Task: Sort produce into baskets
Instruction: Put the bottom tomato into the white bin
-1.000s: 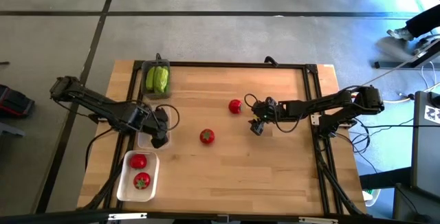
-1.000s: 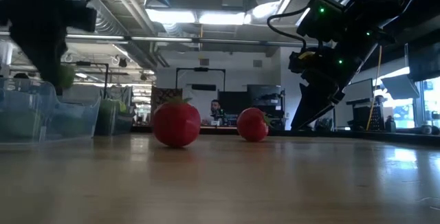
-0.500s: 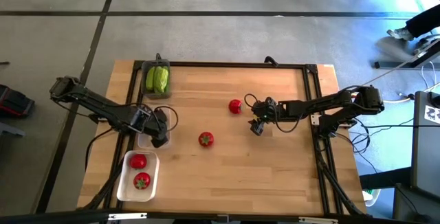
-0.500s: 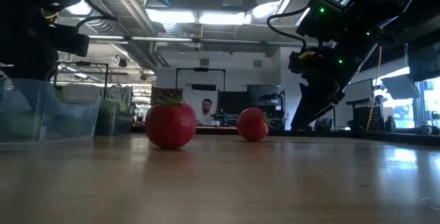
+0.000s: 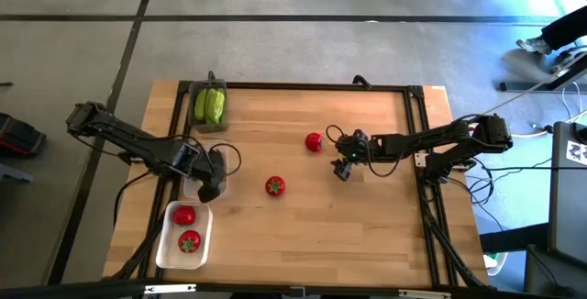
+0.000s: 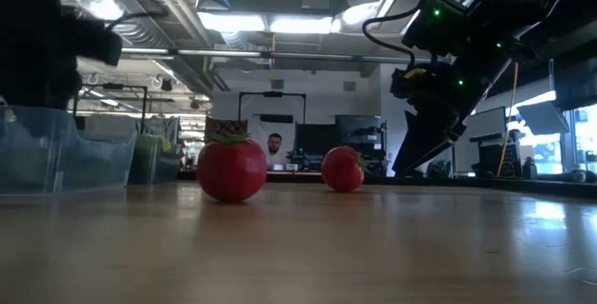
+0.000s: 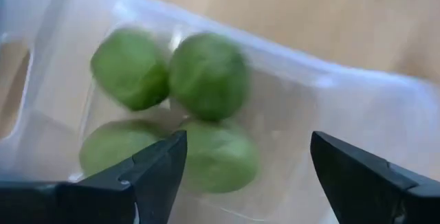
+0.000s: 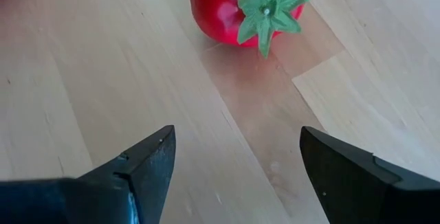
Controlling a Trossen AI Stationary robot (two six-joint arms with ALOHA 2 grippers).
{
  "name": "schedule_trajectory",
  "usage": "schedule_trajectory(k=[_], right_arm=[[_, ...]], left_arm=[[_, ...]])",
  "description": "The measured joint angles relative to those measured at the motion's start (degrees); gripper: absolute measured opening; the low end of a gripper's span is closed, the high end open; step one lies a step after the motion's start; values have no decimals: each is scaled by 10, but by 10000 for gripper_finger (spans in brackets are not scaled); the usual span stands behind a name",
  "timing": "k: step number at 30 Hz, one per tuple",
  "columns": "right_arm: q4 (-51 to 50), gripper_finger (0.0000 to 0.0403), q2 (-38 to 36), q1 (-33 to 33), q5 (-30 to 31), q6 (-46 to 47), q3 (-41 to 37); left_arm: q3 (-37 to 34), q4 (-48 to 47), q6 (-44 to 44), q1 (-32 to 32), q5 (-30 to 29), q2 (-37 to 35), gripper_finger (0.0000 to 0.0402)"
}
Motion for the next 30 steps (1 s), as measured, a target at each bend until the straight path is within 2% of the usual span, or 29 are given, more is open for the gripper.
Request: schedule_trajectory(k=[7, 10, 15, 21, 27, 30], right_arm=[[1, 292, 0, 0, -4, 0, 0], [1, 292, 0, 0, -4, 0, 0], [1, 292, 0, 0, -15, 5, 0], [1, 292, 0, 0, -21, 8, 0], [3, 292, 0, 0, -20, 8, 0], [4, 292, 0, 0, -19, 8, 0]], left_arm=[[84, 10, 45, 14, -2, 0, 304], [103, 45, 50, 18, -10, -1, 304], [104, 116, 105, 23, -15, 0, 304], [98, 212, 212, 23, -52, 1, 304], [98, 287, 273, 18, -52, 15, 304], [98, 315, 275, 20, -27, 29, 304]])
